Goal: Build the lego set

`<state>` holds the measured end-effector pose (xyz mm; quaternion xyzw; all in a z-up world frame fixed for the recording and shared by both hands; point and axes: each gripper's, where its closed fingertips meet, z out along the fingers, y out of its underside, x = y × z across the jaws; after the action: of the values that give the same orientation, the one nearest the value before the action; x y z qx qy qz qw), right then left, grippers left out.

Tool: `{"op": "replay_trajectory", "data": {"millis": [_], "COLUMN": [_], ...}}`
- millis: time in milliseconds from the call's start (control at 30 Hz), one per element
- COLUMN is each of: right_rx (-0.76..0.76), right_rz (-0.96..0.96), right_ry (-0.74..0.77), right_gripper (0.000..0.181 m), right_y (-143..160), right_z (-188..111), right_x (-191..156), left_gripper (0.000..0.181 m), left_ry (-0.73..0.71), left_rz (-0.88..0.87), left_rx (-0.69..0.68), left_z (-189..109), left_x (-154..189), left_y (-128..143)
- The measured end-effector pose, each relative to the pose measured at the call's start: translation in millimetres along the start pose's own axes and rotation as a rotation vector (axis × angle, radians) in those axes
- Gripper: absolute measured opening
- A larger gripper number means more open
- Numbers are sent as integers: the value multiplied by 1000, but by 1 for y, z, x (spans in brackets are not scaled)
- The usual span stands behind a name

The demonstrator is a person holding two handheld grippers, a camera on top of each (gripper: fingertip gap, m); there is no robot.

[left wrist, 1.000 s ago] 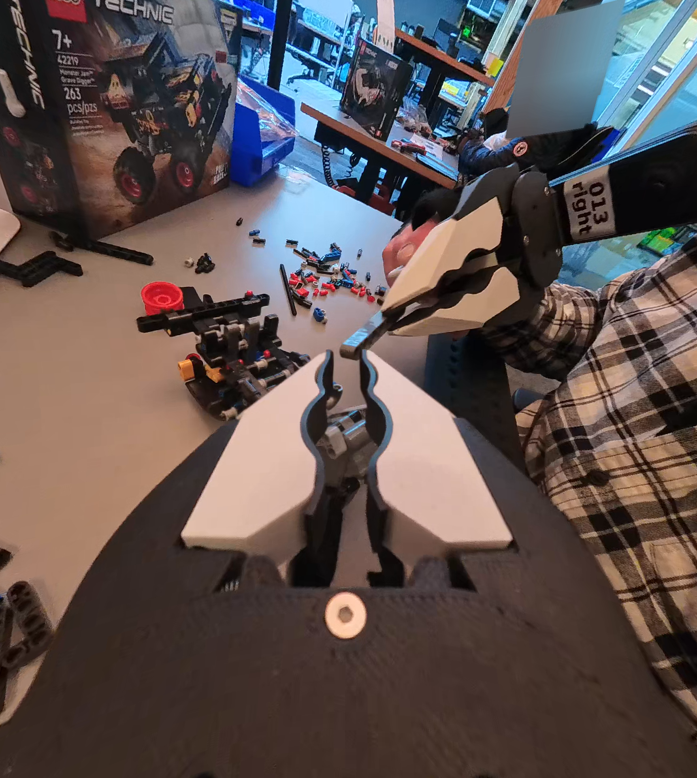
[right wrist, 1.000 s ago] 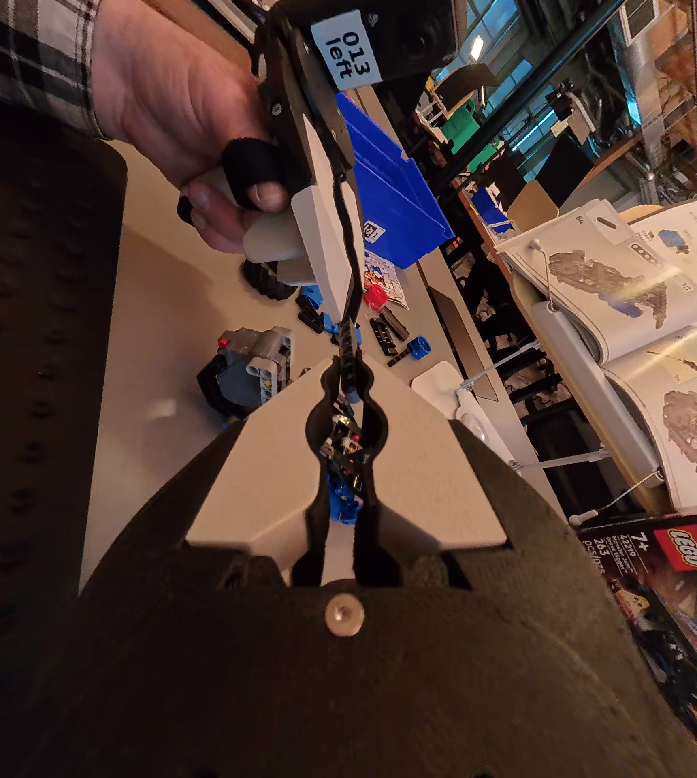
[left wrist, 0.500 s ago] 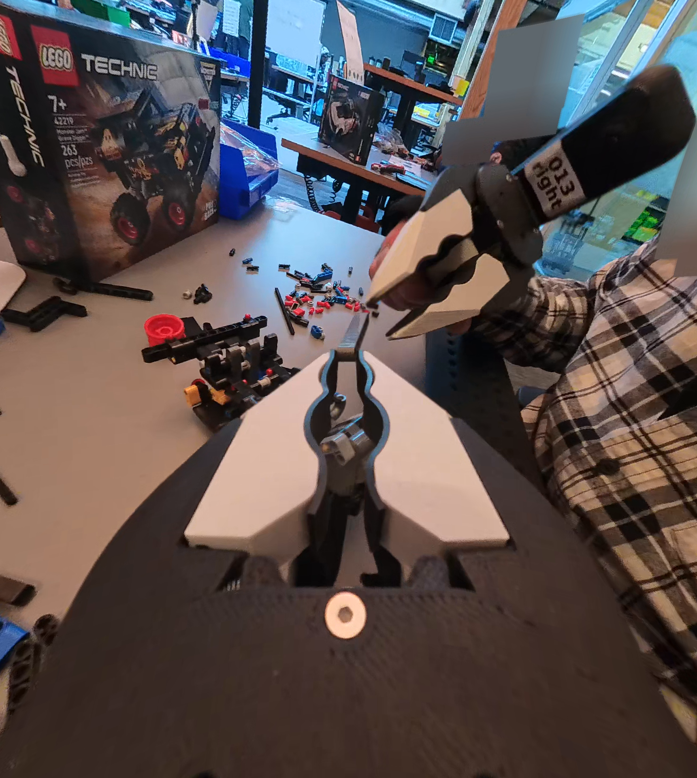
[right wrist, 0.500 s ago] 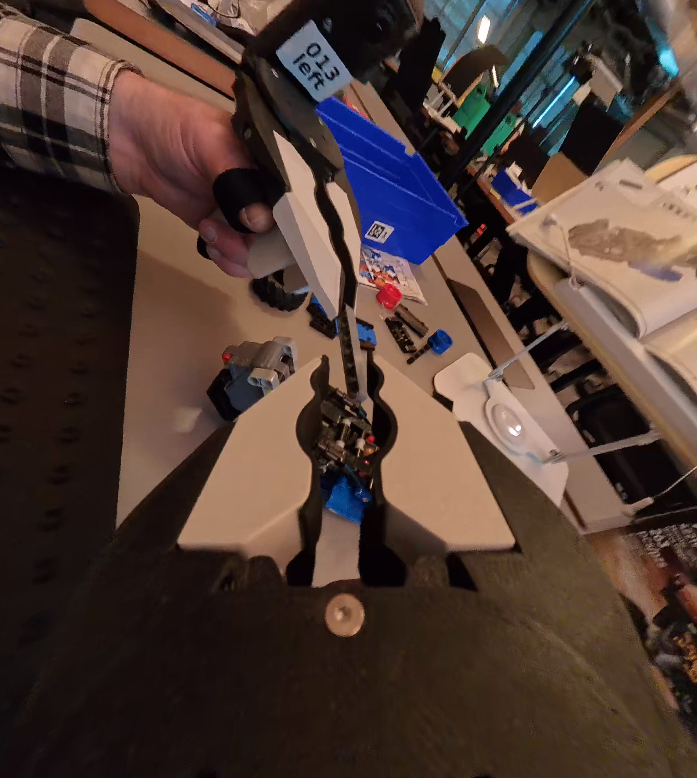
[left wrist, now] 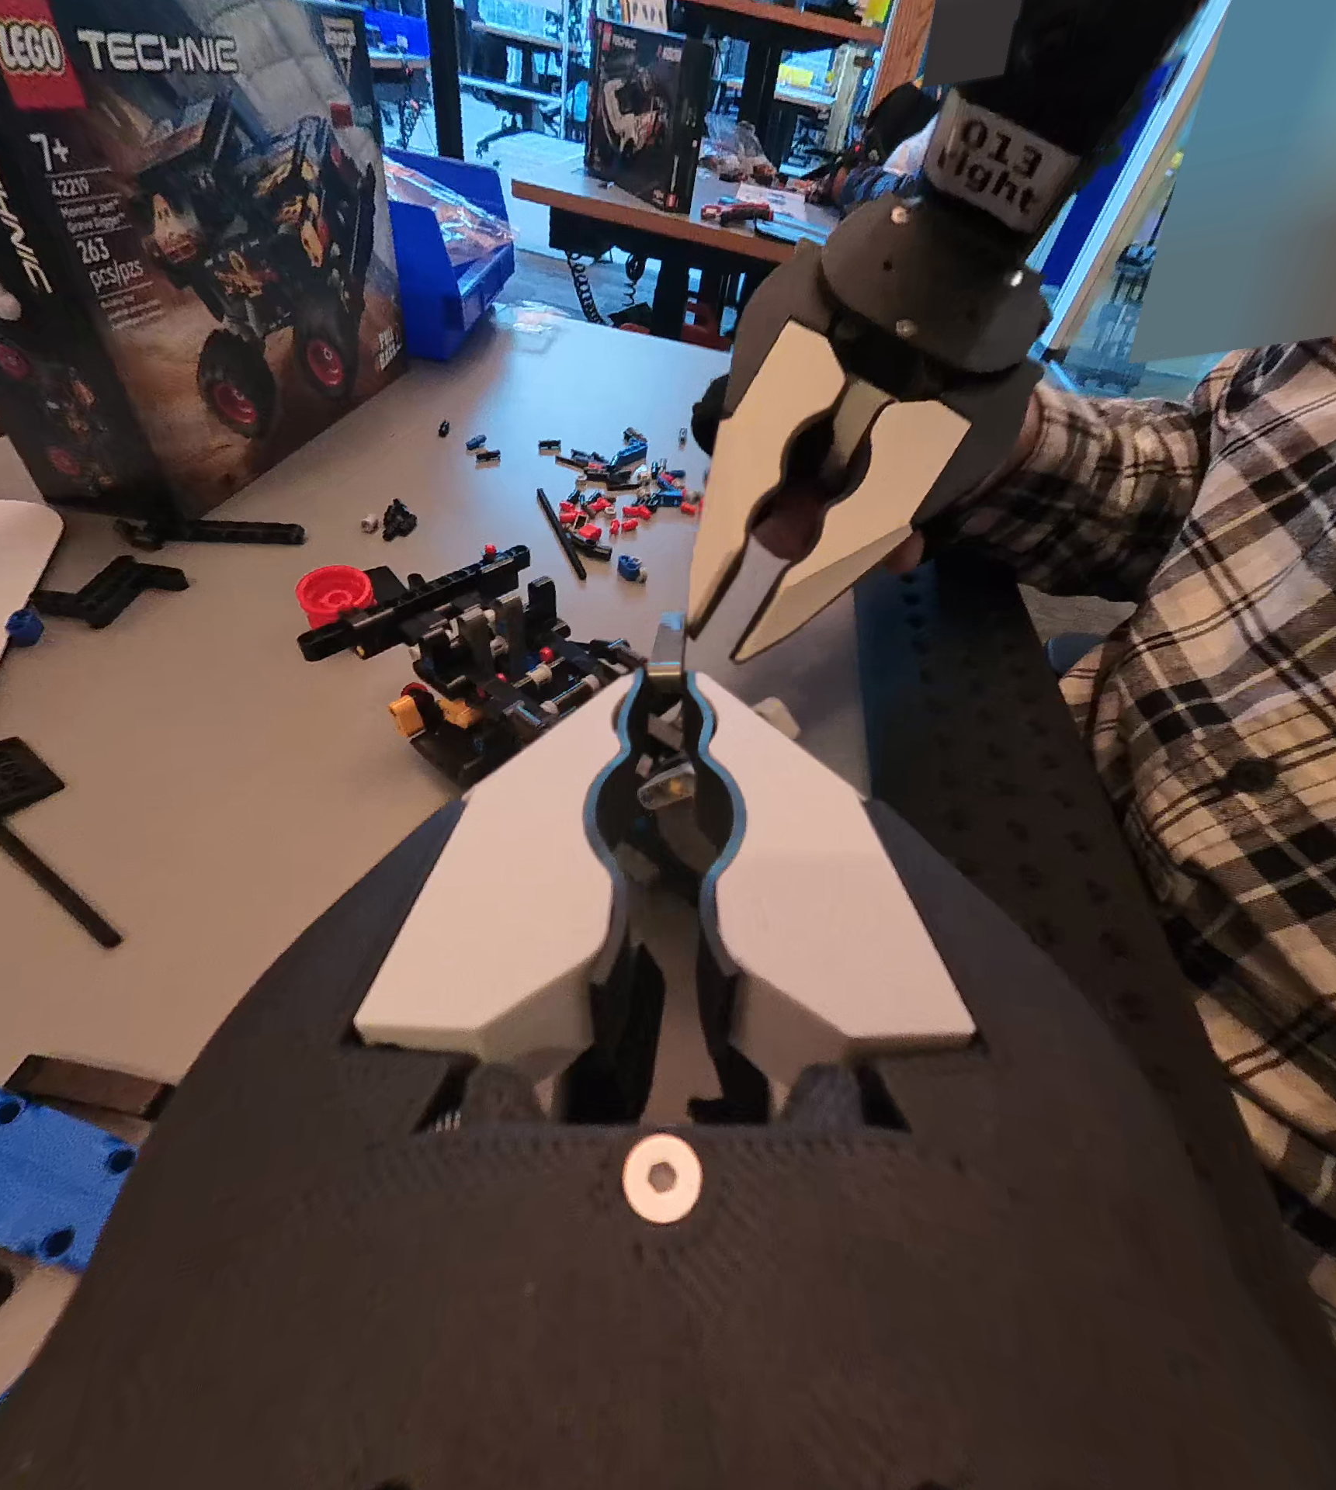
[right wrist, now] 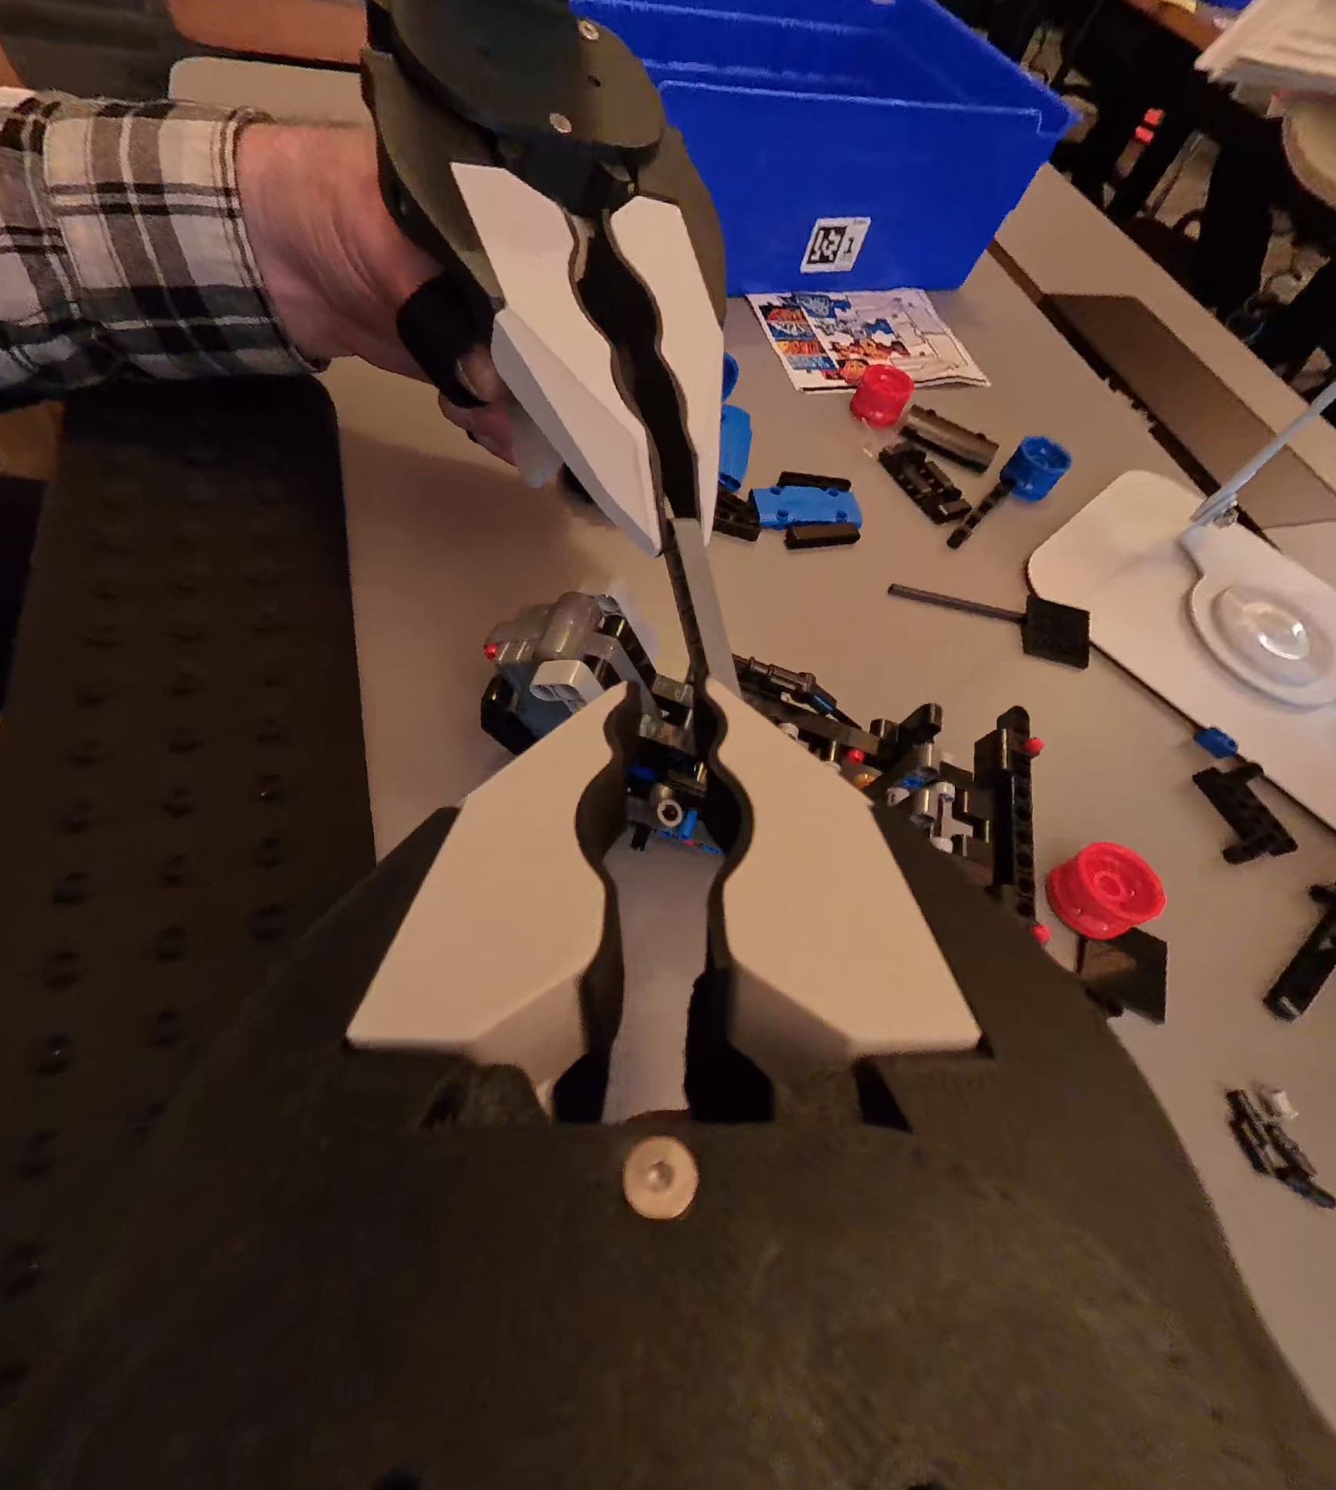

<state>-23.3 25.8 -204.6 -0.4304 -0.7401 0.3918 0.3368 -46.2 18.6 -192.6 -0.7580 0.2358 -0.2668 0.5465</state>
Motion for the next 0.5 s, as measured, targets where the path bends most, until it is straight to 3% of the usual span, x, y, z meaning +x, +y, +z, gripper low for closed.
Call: {"op": "replay_trajectory", "data": {"millis": [267,500], "right_rx": [7,-53], "right_rz": [122,140], "right_ry": [-14,-87], "right_gripper": [23,12], "right_y": [7,18], "right_z": [-5,5], "right_x": [9,-4], "left_gripper": [5,6], "left_ry": [102,176], "left_rz": [-17,-46], "left_rx": [-2,-46], "left_z": [-1,4], "left_x": [2,6], "left_y": [3,12]}}
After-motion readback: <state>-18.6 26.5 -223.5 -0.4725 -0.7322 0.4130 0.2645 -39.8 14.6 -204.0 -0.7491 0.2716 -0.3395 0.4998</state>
